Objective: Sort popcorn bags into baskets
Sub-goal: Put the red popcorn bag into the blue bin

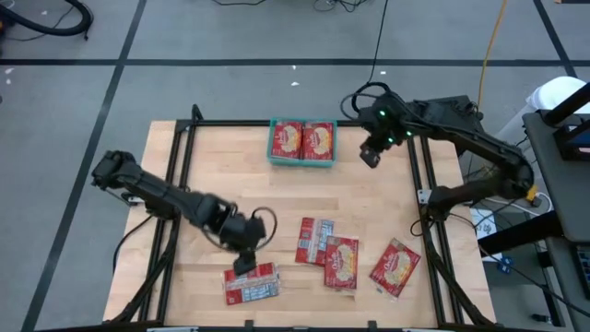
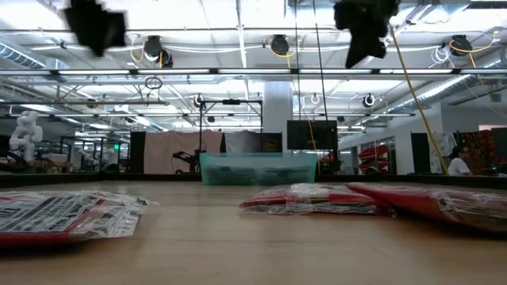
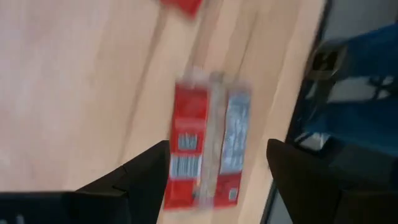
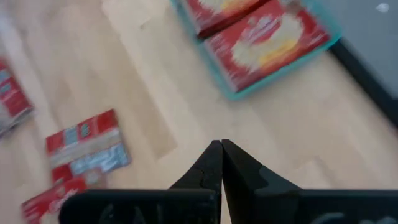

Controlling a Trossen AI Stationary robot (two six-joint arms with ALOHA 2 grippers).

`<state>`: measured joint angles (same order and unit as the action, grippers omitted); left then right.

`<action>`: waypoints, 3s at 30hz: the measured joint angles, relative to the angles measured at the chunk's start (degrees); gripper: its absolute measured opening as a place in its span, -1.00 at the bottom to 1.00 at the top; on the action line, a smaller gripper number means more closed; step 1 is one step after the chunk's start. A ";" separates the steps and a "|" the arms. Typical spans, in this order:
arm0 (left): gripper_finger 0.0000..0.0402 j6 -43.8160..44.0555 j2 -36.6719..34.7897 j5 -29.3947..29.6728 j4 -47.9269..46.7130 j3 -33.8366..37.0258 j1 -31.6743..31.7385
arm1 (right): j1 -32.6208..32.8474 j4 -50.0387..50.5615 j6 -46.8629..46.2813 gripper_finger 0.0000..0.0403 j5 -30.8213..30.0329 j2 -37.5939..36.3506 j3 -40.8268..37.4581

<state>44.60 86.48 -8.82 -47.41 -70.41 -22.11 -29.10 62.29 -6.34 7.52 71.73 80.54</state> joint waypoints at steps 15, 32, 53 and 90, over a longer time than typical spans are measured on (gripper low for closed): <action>0.42 7.90 0.15 -1.86 9.51 17.16 -15.72 | 2.73 -0.75 -1.64 -1.00 9.21 -17.44 -13.76; 0.43 -10.41 0.54 3.50 18.76 26.70 -17.79 | 6.22 -1.40 -1.49 -1.00 9.26 -20.06 -14.50; -0.75 -27.06 4.13 7.56 35.60 29.58 -19.31 | 6.22 -10.61 -13.15 -1.00 7.42 -16.29 -14.50; -1.00 -18.61 -23.92 15.84 31.97 29.44 16.66 | 19.14 -49.19 -21.99 -0.40 10.74 8.17 -14.48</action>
<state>25.99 62.57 7.02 -15.44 -40.97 -5.44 -9.96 13.10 -28.33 18.26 79.90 66.06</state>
